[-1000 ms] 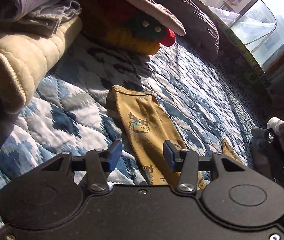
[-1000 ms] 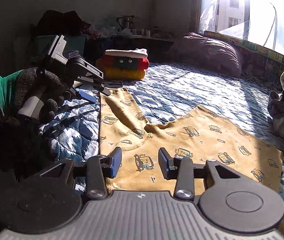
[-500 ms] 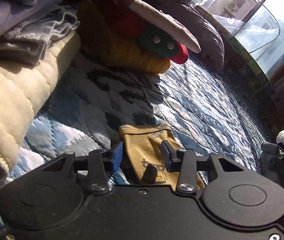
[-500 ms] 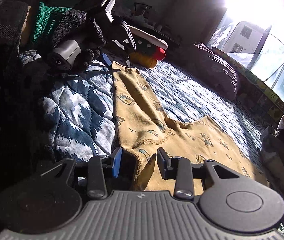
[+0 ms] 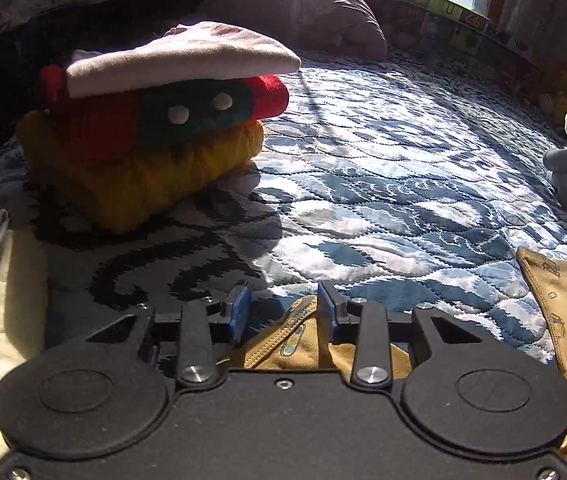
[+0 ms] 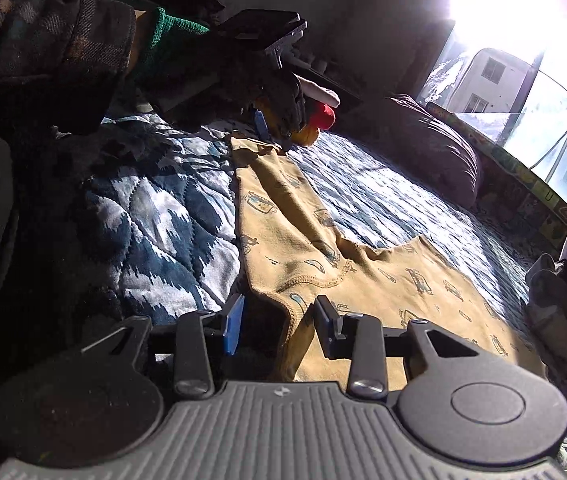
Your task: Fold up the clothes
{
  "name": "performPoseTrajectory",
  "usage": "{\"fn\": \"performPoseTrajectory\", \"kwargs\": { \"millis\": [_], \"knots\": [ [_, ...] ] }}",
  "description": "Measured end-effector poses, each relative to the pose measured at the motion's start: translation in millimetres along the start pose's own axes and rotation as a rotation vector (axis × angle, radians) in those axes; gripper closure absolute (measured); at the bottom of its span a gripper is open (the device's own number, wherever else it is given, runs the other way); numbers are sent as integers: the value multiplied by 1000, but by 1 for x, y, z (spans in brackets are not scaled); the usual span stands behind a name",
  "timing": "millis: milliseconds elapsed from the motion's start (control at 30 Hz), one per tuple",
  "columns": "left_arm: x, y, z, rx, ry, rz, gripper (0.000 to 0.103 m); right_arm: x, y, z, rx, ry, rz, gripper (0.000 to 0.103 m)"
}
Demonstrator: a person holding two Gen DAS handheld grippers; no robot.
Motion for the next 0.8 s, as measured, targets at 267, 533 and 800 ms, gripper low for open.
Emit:
{"fn": "performPoseTrajectory", "kwargs": {
  "millis": [267, 533, 800],
  "knots": [
    [-11, -5, -12, 0, 33, -71, 100, -1, 3, -4, -13, -34, -15, 63],
    [-8, -15, -17, -80, -18, -32, 103, -3, 2, -5, 2, -98, 10, 62],
    [-3, -14, -4, -33, 85, 18, 61, -3, -5, 0, -36, -81, -23, 60]
  ]
}}
Point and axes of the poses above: each gripper's, at about its wrist camera, not at the fingertips, and z roughly against the way its jaws point, x to its left, y to its underside, the point moved 8 cm from there along -z, roughly the way its jaws point, and after that the axes turned 7 degrees about x, right-handed, at the moved point
